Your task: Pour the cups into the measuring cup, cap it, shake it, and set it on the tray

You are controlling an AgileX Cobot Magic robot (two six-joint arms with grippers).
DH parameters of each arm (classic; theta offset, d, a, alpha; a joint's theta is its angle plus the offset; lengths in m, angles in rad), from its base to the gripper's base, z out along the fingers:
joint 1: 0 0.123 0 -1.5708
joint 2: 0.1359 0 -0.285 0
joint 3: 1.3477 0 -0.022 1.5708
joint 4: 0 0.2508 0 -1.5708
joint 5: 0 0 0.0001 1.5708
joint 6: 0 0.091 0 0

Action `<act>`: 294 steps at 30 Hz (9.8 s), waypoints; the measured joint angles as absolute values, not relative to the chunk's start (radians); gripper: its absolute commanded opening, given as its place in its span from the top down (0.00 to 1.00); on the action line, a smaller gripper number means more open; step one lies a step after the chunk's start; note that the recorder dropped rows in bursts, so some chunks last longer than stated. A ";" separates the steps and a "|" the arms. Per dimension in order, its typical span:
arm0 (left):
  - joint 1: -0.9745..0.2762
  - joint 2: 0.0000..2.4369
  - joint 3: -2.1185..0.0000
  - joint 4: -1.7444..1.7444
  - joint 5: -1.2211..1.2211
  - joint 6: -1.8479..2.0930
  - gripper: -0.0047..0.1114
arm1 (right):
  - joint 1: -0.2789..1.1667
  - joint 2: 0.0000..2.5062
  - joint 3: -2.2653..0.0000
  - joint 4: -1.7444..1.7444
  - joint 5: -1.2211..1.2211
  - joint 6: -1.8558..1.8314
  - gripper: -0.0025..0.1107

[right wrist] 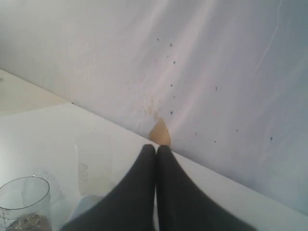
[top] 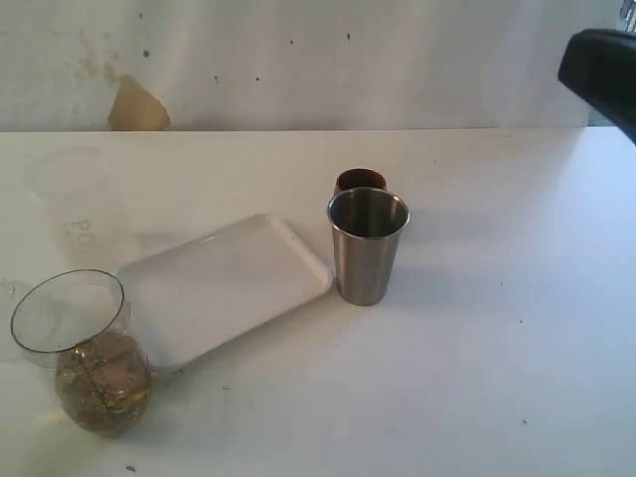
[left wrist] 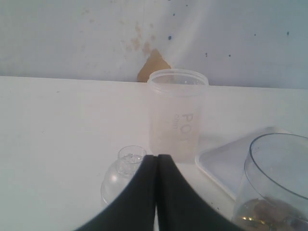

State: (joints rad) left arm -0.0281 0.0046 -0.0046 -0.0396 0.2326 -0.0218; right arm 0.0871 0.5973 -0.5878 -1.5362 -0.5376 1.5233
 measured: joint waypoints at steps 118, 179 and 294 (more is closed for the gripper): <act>-0.028 0.005 -0.014 -0.080 -0.331 -0.332 0.96 | 0.031 0.006 -0.004 -0.081 0.338 -0.041 0.98; -0.028 1.708 -1.023 0.115 0.732 -0.237 0.44 | 0.031 0.006 -0.004 -0.079 0.340 -0.043 0.98; -0.427 1.135 -1.036 -0.039 1.148 -0.099 0.96 | 0.031 0.006 -0.004 -0.079 0.342 -0.045 0.98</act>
State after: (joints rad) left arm -0.4273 1.1350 -1.0358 -0.0388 1.1480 -0.0986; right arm 0.0306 0.0064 -0.0039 -0.0792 0.3419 -0.0449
